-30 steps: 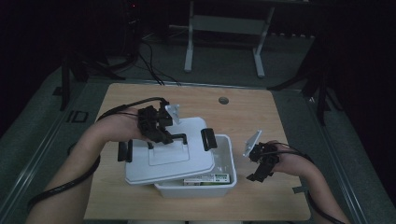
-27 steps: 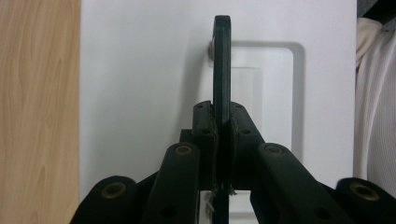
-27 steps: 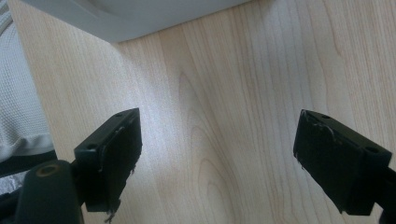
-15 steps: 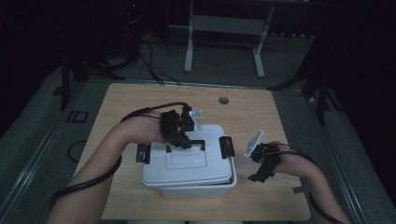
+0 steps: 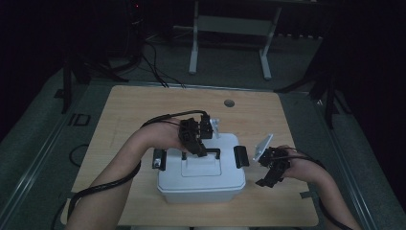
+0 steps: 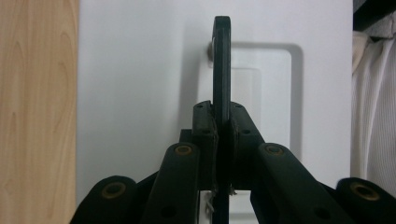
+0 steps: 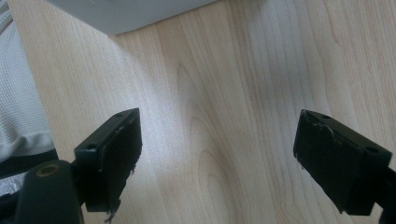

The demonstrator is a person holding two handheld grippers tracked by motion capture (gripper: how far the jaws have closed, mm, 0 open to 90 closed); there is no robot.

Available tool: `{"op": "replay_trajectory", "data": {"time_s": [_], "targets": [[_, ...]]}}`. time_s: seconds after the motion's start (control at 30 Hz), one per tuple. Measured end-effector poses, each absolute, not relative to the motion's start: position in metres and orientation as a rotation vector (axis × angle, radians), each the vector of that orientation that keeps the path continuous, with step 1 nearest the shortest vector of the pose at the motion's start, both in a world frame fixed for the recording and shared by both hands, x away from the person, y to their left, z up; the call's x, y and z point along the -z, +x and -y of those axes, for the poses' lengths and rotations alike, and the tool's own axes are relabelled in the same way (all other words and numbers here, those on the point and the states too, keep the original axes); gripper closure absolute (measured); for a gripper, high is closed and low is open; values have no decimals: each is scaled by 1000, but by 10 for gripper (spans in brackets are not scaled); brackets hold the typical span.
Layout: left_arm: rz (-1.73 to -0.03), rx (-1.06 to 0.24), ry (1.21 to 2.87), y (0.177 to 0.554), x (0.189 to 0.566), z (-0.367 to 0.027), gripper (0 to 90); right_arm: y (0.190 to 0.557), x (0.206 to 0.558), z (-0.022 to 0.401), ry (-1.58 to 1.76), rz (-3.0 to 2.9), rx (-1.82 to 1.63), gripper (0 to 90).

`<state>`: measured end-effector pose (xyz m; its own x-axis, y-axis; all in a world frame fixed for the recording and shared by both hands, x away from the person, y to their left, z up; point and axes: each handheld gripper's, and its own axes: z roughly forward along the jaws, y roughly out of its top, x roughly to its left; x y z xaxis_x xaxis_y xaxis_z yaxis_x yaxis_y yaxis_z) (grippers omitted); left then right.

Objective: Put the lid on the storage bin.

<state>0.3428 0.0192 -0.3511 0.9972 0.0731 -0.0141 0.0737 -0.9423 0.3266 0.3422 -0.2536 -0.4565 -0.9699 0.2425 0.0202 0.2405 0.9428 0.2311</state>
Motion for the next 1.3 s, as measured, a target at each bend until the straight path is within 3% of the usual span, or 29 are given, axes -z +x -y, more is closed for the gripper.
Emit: {"op": "replay_trajectory", "data": {"time_s": [0.53, 0.77, 0.83, 1.0, 1.3], "targets": [[-113, -17, 2820, 345, 363, -18, 827, 342, 461, 249, 371, -3099, -354, 151], [-141, -31, 2788, 348, 368, -29, 380, 342, 460, 249, 375, -3095, -355, 151], [-169, -29, 2763, 349, 367, -32, 360, 343, 460, 249, 377, -3095, -356, 151], [-171, -74, 2785, 349, 370, -40, 180, 343, 460, 249, 378, -3093, -356, 151], [-214, -120, 2761, 347, 371, -59, 141, 344, 463, 249, 382, -3090, -368, 151]]}}
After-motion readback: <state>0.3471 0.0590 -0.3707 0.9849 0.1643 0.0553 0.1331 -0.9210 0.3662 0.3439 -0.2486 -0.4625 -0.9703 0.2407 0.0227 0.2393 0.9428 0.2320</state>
